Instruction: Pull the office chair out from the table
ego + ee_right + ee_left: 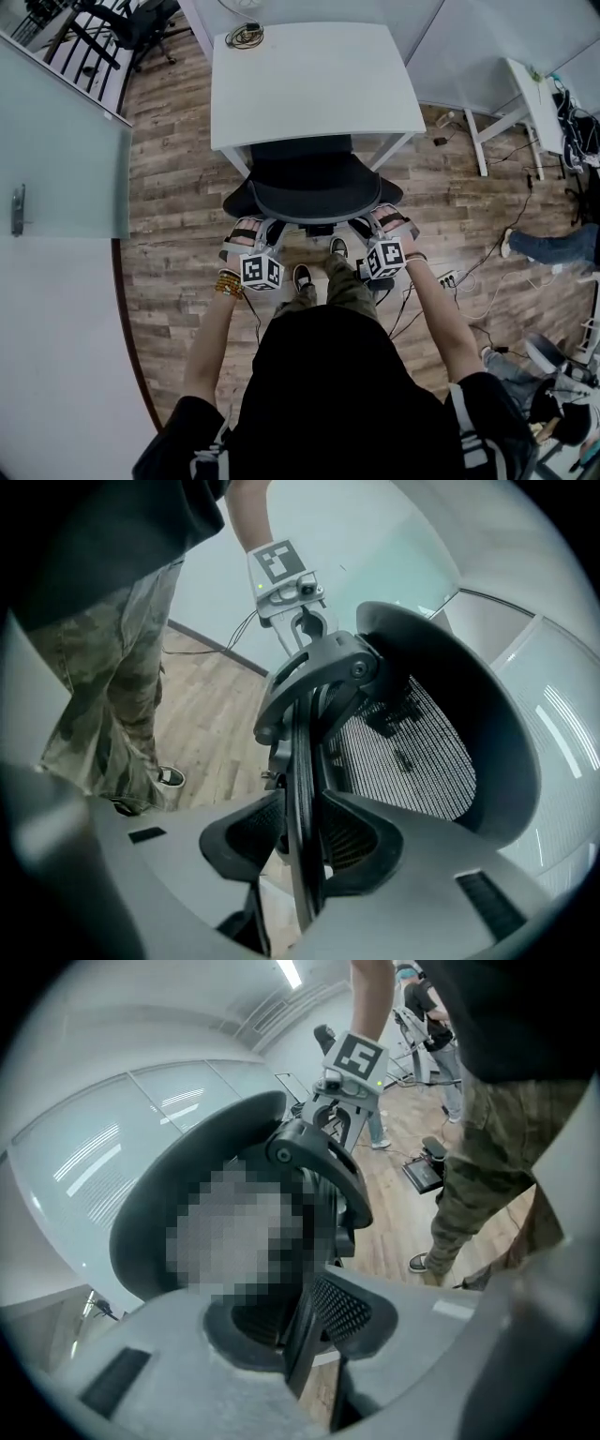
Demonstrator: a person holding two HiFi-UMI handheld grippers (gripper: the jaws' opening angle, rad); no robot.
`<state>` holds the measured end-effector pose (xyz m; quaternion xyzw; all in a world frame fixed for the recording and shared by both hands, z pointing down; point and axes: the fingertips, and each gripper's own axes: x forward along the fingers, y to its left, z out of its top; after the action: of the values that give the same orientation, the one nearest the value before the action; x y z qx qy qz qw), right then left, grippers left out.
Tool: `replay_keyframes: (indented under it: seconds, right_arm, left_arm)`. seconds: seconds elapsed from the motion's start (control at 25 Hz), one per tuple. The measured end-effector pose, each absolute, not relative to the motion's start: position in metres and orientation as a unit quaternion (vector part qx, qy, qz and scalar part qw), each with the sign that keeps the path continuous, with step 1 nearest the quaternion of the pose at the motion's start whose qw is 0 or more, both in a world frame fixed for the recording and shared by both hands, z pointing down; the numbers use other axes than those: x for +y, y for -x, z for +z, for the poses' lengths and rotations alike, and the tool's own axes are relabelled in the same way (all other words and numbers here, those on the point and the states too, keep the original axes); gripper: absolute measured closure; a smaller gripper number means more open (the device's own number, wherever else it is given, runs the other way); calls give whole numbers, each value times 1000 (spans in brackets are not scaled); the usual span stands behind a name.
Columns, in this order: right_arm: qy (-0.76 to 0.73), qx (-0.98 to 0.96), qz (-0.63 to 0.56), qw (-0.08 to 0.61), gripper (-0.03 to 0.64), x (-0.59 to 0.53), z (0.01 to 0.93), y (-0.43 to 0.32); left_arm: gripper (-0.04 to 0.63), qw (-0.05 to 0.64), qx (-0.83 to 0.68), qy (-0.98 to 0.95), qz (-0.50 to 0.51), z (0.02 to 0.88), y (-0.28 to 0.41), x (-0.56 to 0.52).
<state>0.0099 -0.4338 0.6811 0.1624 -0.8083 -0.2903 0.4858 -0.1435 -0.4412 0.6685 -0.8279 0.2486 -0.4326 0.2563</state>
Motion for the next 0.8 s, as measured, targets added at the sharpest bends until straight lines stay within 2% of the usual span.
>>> replay_keyframes:
  seconds: [0.8]
  right_arm:
    - [-139, -770, -317, 536, 511, -450, 715, 5]
  left_arm:
    - [459, 257, 173, 797, -518, 719, 140, -452]
